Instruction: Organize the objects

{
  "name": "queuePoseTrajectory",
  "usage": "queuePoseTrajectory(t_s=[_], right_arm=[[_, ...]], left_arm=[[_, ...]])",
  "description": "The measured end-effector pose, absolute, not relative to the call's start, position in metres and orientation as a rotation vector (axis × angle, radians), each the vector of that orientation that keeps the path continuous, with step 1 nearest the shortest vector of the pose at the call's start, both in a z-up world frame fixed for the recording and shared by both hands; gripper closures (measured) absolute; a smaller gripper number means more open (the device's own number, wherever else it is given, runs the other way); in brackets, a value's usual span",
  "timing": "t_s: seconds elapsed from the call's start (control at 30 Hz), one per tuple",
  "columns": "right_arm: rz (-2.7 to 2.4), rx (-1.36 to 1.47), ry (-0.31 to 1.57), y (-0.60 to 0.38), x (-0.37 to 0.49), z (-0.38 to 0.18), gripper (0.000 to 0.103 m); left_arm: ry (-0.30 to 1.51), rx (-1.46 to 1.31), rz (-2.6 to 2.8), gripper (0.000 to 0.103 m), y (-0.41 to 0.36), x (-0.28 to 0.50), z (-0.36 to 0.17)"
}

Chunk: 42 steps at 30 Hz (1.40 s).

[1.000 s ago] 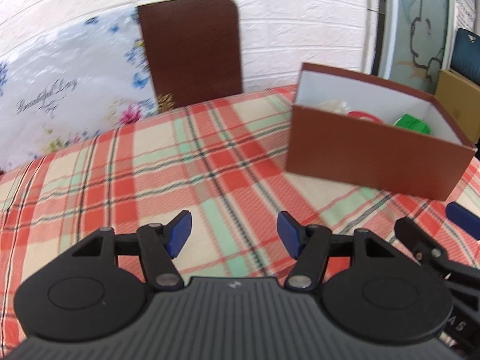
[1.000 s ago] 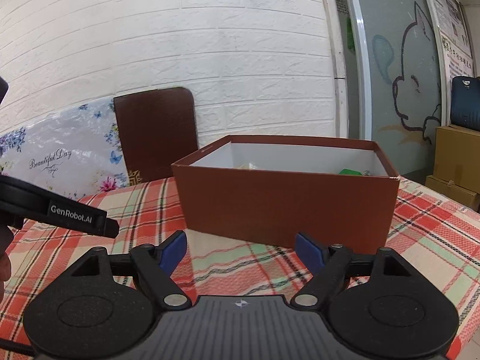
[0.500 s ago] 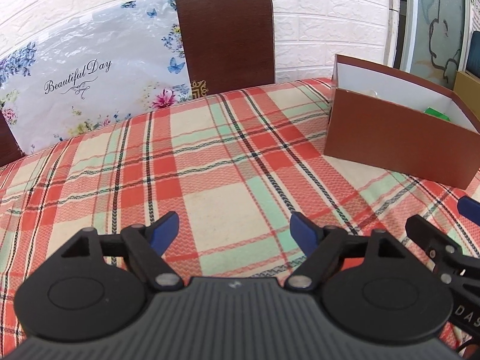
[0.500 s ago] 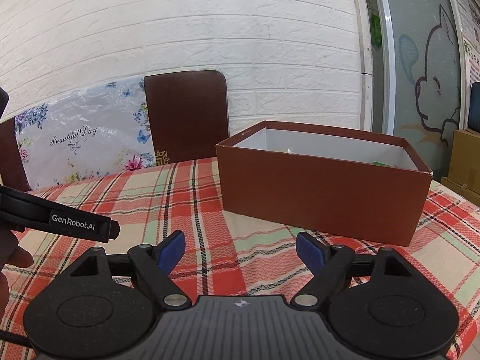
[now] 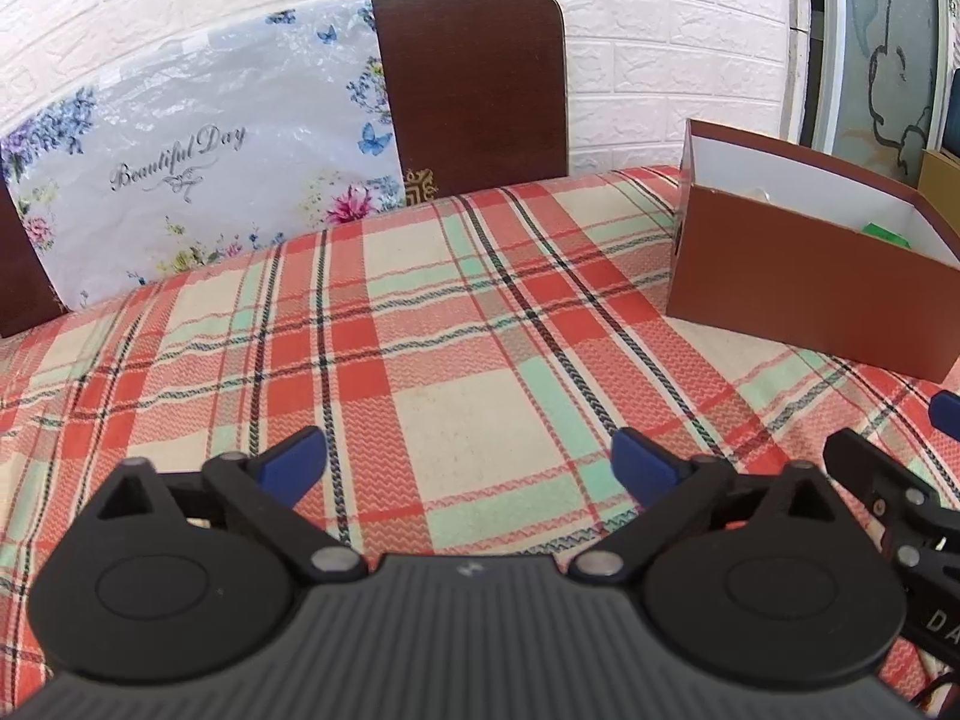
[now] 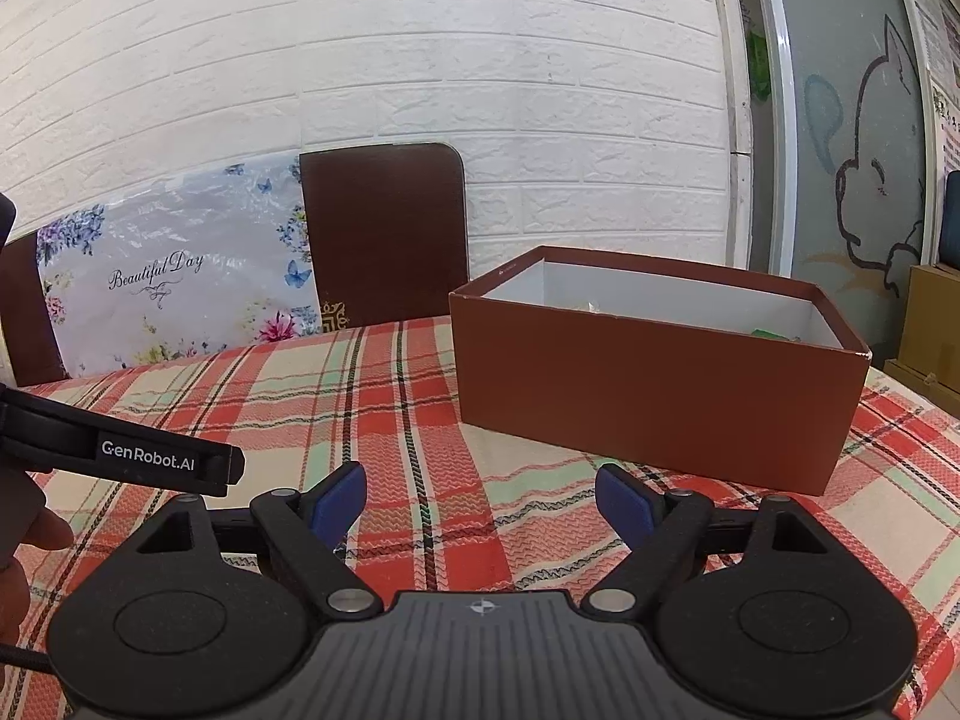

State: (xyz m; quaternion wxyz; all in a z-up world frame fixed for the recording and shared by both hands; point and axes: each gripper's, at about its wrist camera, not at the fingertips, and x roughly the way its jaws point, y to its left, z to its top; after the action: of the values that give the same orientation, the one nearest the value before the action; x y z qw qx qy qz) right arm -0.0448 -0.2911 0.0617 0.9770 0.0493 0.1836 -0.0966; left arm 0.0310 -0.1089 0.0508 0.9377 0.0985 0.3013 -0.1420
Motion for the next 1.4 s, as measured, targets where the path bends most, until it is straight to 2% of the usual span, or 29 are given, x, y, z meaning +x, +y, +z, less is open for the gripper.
queuePoseTrajectory(t_s=[0.3,0.67,1.4], right_arm=[[-0.189,0.124,0.330,-0.291,-0.052,0.079,0.016],[-0.213,0.157,0.245,-0.290,-0.066,0.101,0.001],[-0.261,0.272,0.287,-0.311,-0.066,0.091,0.001]], left_arm=[[0.592,0.204,-0.301,0.000,-0.109,0.024,0.067],[0.563,0.219,-0.315,0.000,-0.115,0.010,0.082],[0.506,0.318,-0.254,0.000,-0.128,-0.008,0.084]])
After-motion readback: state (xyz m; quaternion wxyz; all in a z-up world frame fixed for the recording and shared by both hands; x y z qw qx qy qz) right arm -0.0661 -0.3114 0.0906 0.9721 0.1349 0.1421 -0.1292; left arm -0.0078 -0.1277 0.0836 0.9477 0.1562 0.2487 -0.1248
